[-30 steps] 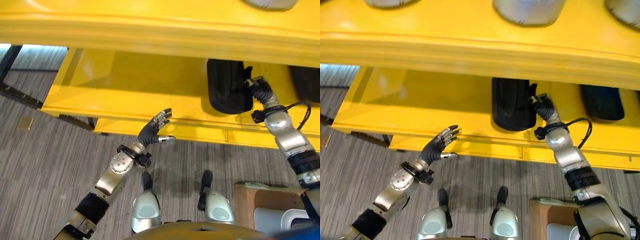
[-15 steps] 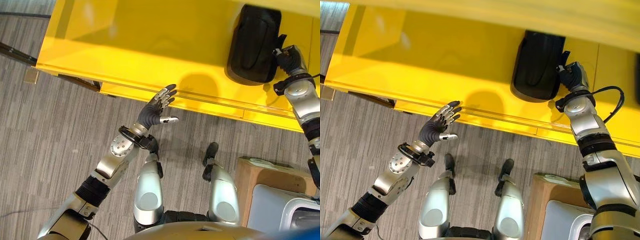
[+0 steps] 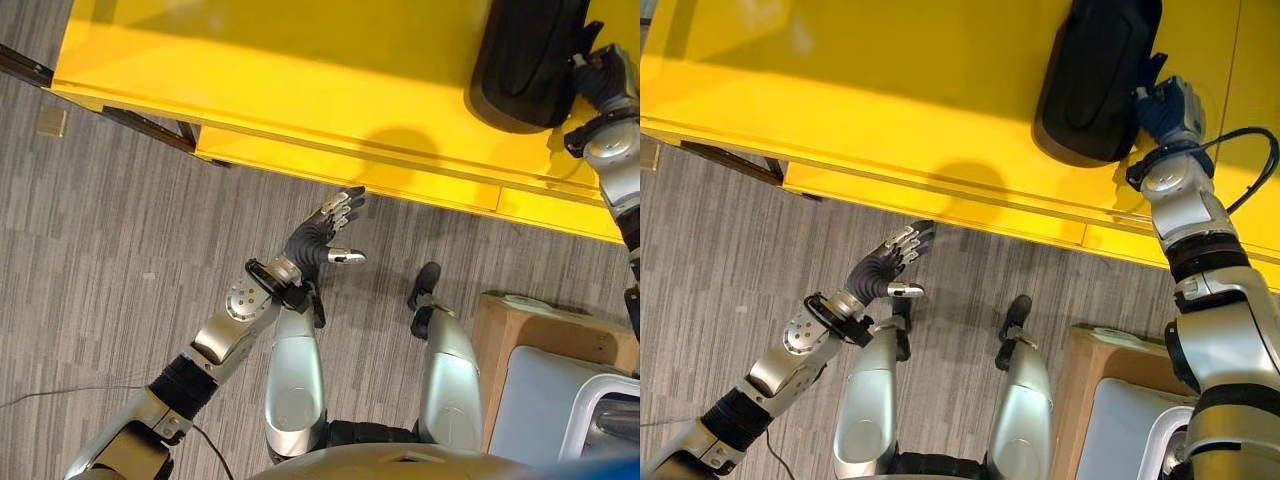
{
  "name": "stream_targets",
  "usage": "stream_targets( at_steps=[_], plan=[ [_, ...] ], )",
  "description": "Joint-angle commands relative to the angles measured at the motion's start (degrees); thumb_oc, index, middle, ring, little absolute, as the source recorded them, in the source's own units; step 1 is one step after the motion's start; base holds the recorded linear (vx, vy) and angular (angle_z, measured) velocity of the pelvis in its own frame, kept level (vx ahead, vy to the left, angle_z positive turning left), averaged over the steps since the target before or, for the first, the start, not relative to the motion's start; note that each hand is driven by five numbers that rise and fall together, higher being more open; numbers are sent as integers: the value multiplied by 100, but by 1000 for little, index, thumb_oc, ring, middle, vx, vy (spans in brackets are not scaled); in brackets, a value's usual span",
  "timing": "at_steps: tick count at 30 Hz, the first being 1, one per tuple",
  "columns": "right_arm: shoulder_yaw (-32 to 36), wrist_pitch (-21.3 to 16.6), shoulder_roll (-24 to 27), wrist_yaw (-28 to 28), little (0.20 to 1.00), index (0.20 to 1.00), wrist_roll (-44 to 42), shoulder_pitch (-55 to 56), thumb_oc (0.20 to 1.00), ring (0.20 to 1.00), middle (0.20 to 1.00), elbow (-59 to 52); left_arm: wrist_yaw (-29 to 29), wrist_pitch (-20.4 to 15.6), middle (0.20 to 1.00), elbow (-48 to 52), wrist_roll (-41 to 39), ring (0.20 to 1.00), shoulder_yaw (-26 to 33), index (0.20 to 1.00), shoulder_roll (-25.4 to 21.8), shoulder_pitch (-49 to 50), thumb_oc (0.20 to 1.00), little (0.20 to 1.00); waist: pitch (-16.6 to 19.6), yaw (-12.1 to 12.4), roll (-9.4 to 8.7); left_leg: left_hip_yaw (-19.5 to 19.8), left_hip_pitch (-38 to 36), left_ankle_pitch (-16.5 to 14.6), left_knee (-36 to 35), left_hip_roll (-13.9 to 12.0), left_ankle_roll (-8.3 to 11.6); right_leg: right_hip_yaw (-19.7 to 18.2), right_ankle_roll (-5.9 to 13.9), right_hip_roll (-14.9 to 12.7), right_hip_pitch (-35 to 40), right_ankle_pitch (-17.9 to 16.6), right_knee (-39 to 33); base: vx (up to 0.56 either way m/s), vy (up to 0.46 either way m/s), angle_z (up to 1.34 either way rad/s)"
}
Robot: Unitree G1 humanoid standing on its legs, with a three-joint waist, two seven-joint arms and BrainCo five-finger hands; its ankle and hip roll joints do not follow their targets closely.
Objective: Move parts from the plastic box to the shelf.
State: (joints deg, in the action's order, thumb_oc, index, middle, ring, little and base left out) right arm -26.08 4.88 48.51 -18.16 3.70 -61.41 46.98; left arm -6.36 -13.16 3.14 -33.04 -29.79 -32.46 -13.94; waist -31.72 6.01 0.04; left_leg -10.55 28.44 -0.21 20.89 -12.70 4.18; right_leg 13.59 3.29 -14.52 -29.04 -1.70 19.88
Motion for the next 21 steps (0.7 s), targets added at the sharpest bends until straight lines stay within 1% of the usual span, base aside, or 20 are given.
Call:
stream_targets(
  at_steps=[1,2,4,11,14,15,21],
  plan=[
    [-379,-53,567,-312,200,200,169,-457,200,200,200,-99,-73,-355,1000,607,-3,1000,-18,1000,-110,247,1000,1000,193,111,74,295,-115,-38,-250,286,-37,-86,-33,392,202,1170,1152,-48,0,-4],
    [-486,-27,563,-356,200,200,80,-633,200,200,200,-75,-76,-407,1000,571,-9,1000,-24,1000,-134,225,1000,1000,193,107,80,285,-73,-34,-241,269,-36,-87,-32,398,153,1153,1150,-47,3,-3],
    [-509,-143,573,-453,200,200,-40,-722,200,200,200,-79,-70,-432,1000,590,-27,1000,-28,1000,-149,226,1000,1000,193,106,87,280,-68,-22,-267,269,-32,-73,-32,401,154,1147,1119,-21,7,-1],
    [-477,-178,702,-522,200,200,430,-728,200,200,200,-237,-107,-481,1000,632,32,1000,-18,1000,-151,304,1000,1000,193,101,69,239,-137,-24,-325,275,-31,-46,-35,406,242,1139,1024,0,0,0],
    [-574,-123,795,-477,200,200,639,-848,200,200,200,-266,-95,-490,1000,643,38,1000,-28,1000,-170,327,1000,1000,193,95,75,212,-192,-22,-355,261,-28,-47,-22,390,279,1128,992,0,0,0],
    [-634,-31,843,-455,200,200,755,-916,200,200,200,-257,-96,-481,1000,644,37,1000,-15,1000,-183,342,1000,1000,193,97,82,206,-216,-19,-367,261,-24,-45,-25,386,302,1136,988,0,0,0],
    [-764,159,1015,-436,200,200,804,-1038,200,200,200,-88,-143,-469,1000,652,12,1000,21,1000,-261,390,1000,1000,193,110,85,203,-267,-1,-392,253,-4,-24,-16,372,371,1135,950,1,-6,0]
  ],
)
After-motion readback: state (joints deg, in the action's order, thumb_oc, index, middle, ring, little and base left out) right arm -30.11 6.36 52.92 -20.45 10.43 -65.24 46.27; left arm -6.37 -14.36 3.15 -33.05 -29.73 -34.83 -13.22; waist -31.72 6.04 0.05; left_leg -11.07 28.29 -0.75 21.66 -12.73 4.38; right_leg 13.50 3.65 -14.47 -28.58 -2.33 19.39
